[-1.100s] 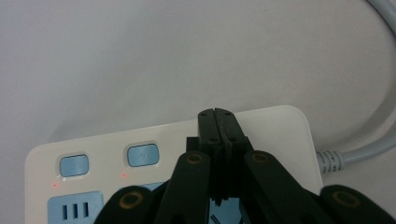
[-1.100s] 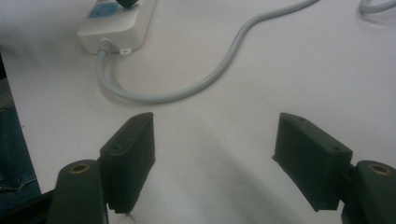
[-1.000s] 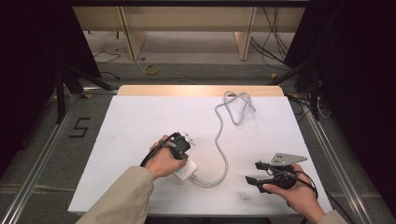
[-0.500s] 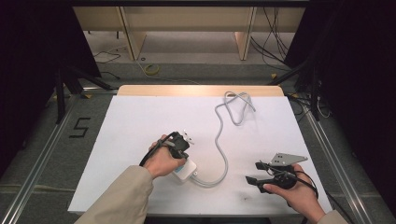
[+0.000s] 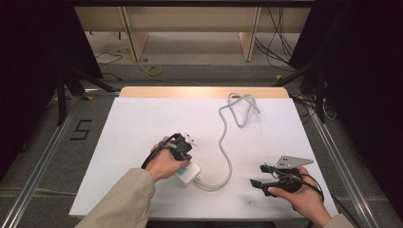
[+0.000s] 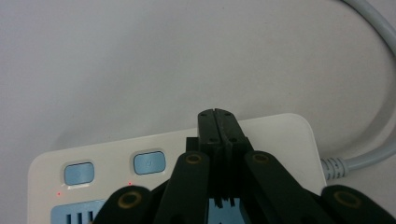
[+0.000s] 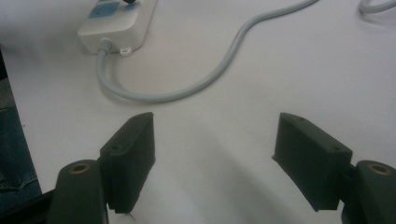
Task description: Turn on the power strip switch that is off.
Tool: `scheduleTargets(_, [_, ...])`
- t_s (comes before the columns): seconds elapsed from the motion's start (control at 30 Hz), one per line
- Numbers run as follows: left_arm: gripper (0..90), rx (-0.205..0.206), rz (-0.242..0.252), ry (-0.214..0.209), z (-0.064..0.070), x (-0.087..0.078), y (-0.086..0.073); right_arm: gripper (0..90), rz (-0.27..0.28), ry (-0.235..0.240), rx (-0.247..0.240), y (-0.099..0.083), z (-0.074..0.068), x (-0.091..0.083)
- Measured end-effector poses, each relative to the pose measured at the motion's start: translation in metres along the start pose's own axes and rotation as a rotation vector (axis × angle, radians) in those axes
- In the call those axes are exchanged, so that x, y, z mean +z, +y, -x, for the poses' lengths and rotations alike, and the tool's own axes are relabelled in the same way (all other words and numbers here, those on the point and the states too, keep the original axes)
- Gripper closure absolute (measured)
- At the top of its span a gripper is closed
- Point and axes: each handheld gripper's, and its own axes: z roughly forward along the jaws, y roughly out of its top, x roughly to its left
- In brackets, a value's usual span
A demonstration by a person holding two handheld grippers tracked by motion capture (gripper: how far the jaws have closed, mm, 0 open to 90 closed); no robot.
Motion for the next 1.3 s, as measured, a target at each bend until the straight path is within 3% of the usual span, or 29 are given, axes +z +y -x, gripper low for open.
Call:
scheduleTargets(0.07, [89.2,-0.014,0.017,-0.001,-0.001,-0.002,0.0,29.3,0.0,0.0,0.001,0.0,0.0,0.0])
scheduleTargets(0.13, [82.7,-0.039,0.028,0.009,-0.003,-0.004,0.0,29.3,-0.001,0.001,0.0,0.0,0.0,0.0])
scheduleTargets(0.43, [79.0,-0.057,0.084,0.021,-0.006,-0.013,-0.003,29.3,-0.001,0.0,0.002,-0.001,0.0,-0.001])
scheduleTargets(0.6, [67.6,-0.071,0.154,0.037,-0.01,-0.019,-0.007,29.3,0.001,0.0,0.0,-0.001,0.0,-0.001])
scheduleTargets(0.73, [52.6,-0.103,0.219,0.0,-0.016,-0.025,-0.011,29.3,0.002,0.0,0.0,-0.001,0.0,-0.001])
scheduleTargets(0.83, [43.5,-0.115,0.264,0.014,-0.021,-0.031,-0.015,29.3,0.001,0.0,0.0,-0.001,0.0,-0.001])
scheduleTargets(0.93, [36.8,-0.11,0.282,0.045,-0.024,-0.034,-0.02,29.3,0.001,0.0,0.002,-0.001,0.0,-0.001])
scheduleTargets(1.17, [27.1,-0.106,0.298,0.049,-0.029,-0.04,-0.035,29.3,0.002,0.001,0.0,-0.002,0.0,-0.001])
scheduleTargets(1.3, [24.4,-0.104,0.335,0.044,-0.031,-0.046,-0.044,29.2,0.002,0.002,0.002,-0.002,0.0,-0.001])
